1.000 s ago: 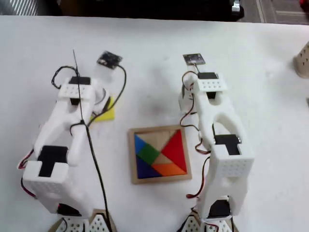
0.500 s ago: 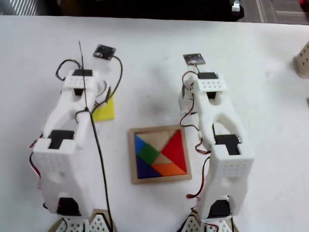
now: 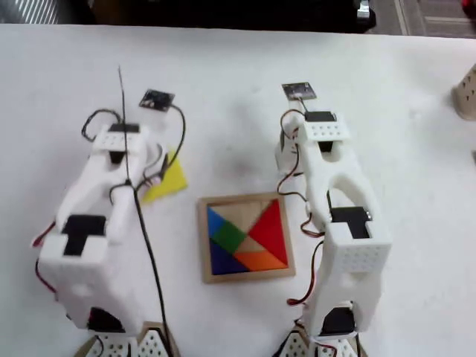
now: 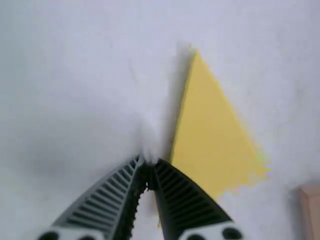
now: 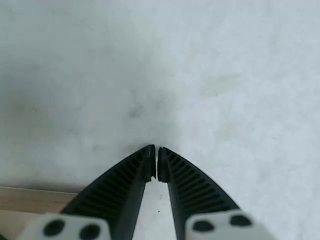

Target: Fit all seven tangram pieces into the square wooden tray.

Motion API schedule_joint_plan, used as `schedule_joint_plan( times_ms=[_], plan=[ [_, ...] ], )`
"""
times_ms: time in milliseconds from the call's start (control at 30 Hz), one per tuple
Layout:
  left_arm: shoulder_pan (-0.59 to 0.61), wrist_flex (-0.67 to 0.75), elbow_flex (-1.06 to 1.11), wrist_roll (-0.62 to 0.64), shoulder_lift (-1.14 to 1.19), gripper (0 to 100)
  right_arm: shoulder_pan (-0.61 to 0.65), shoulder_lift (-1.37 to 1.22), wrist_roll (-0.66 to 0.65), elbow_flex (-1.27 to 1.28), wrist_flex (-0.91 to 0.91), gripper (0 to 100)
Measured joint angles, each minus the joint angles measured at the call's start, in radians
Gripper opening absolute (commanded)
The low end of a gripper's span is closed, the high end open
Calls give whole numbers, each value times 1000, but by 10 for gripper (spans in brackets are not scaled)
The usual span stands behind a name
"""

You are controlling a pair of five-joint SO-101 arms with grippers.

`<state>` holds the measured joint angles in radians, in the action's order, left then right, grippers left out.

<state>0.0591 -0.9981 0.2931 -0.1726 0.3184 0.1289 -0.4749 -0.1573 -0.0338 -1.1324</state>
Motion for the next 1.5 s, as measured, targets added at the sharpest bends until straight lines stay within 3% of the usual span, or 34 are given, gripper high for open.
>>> schedule_joint_plan(
  times_ms=[233,500,667,767,900,1200,1500],
  plan=[
    [-64,41,212,8,-180,20,0,0,0,0,0,17],
    [-74,41,230,17,-327,24,0,0,0,0,0,17],
    [-127,41,230,38,-408,189,0,0,0,0,0,17],
    [-155,41,230,130,-410,249,0,0,0,0,0,17],
    [-167,41,198,222,-382,224,0,0,0,0,0,17],
    [-149,41,43,169,-130,234,0,0,0,0,0,17],
    [-147,2,9,106,-94,391,0,0,-5,0,0,17]
  ],
)
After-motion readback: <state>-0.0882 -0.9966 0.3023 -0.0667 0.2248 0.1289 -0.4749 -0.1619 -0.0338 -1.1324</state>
